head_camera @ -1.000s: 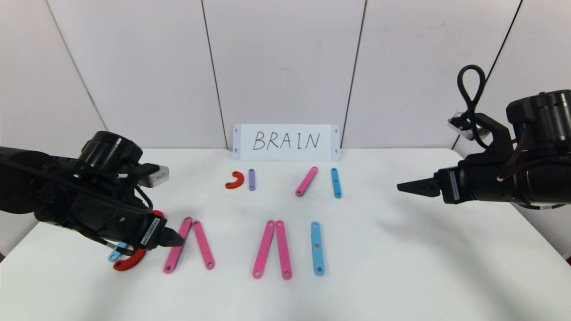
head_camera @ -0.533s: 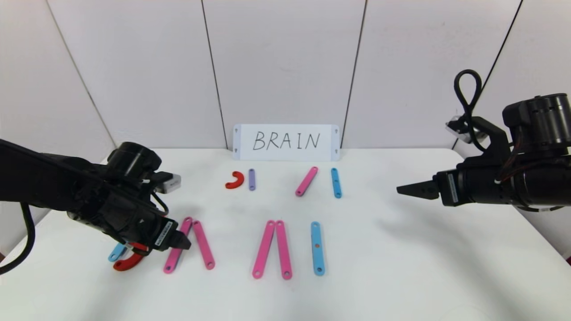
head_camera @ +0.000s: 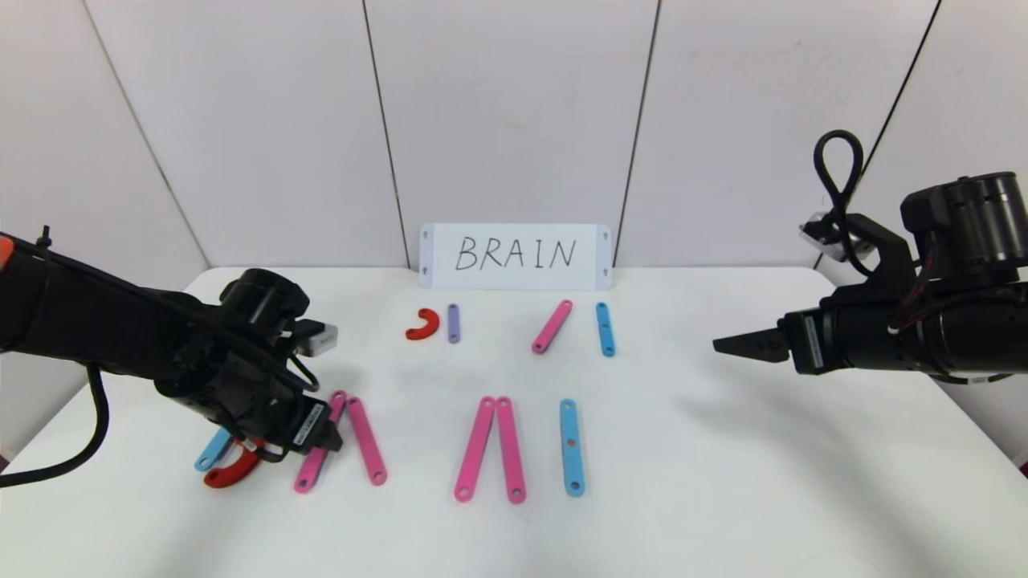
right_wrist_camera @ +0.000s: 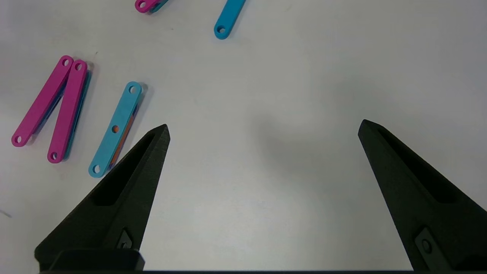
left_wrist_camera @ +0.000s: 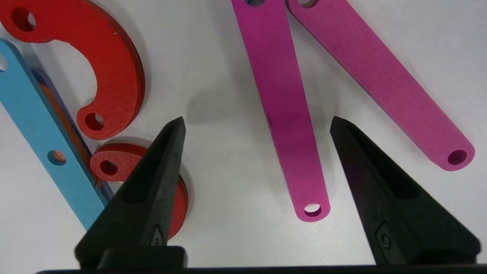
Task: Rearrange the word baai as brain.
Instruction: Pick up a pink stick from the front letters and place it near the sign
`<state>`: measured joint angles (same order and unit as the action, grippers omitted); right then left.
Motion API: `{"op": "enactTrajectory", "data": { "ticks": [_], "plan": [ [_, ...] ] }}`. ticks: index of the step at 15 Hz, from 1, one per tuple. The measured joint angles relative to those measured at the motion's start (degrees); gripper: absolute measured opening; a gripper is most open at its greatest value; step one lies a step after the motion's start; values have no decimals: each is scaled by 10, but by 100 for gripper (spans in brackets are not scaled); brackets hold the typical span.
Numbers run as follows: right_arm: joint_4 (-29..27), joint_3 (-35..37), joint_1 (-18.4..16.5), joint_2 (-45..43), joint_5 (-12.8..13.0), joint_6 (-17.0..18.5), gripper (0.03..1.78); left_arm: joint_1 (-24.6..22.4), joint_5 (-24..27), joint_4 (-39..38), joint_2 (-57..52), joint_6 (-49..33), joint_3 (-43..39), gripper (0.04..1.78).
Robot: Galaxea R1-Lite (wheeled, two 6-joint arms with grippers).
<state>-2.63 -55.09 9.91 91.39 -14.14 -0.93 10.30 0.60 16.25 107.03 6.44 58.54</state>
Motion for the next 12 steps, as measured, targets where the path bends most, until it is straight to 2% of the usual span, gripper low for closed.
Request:
{"op": "enactTrajectory", "data": {
  "ticks": [3,5,7,12],
  "plan": [
    [0,4,1,0,0,-1,173,3,1,-1,9,-3,3,67],
    [0,5,1,0,0,-1,173,7,0,-3,13,-4,5,39],
    [0,7,1,0,0,-1,173,9,1,-9,14,-5,5,30],
    [0,9,3,3,-1,-1,173,10,1,-7,11,-6,9,30]
  ]
}}
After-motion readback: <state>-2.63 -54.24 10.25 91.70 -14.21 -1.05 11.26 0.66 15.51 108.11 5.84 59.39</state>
